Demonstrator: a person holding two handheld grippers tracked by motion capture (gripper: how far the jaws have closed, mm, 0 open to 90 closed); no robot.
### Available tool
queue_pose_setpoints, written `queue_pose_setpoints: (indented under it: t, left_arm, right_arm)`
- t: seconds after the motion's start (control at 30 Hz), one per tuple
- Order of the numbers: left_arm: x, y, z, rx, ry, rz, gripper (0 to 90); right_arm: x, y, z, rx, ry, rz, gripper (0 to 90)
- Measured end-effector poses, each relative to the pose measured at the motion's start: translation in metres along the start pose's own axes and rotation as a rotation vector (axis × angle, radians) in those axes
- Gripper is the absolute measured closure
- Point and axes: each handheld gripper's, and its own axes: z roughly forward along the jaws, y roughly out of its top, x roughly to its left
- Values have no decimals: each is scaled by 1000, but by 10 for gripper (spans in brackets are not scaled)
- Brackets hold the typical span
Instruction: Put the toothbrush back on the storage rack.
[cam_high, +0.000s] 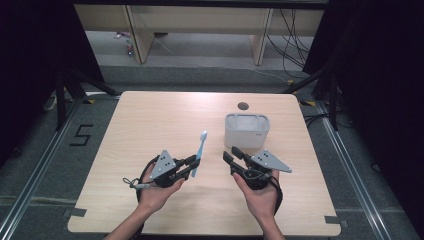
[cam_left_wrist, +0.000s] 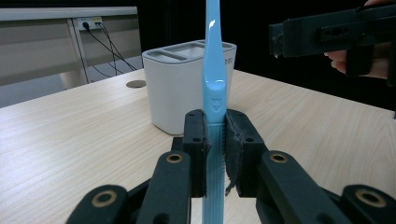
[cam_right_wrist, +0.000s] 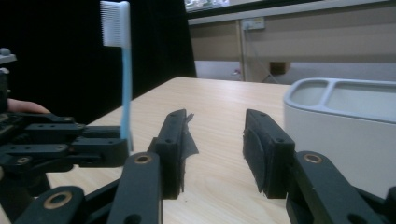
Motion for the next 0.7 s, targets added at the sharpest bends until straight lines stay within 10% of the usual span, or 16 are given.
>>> queue_pose_setpoints:
  t: [0.7]
  left_arm:
    - [-14, 4, 16, 4, -37, 0, 787]
  right_arm:
    - [19, 9, 25, -4, 72, -2, 672]
